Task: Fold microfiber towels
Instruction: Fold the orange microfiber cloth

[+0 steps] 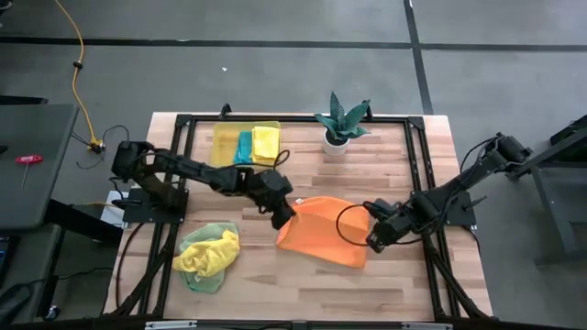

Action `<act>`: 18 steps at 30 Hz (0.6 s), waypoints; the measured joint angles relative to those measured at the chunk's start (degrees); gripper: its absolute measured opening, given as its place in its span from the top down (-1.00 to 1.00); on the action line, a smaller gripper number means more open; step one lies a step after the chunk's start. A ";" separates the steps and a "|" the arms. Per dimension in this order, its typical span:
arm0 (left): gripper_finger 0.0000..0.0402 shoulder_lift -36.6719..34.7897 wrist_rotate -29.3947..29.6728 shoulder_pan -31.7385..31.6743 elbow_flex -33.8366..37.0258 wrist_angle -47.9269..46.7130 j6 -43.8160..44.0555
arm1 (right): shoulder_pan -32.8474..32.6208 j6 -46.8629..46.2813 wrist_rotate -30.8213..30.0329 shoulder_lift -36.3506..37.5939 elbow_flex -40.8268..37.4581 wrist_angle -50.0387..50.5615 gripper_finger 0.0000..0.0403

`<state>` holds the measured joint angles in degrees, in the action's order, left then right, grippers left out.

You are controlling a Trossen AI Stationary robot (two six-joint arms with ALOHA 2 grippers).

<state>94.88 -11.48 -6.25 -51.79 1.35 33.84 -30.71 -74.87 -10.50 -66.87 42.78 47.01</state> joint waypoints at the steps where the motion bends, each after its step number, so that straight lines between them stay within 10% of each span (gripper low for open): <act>1: 1.00 0.74 0.75 -0.45 -0.02 0.17 -0.43 | 0.64 -0.18 -1.16 0.00 -0.40 0.41 1.00; 18: 1.00 0.96 3.66 -3.61 -0.02 -0.63 -0.09 | 9.88 3.68 -6.22 -0.24 -4.28 1.46 1.00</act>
<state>95.84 -7.82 -9.87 -51.81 0.72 33.76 -20.83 -71.20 -16.73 -67.11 38.50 48.47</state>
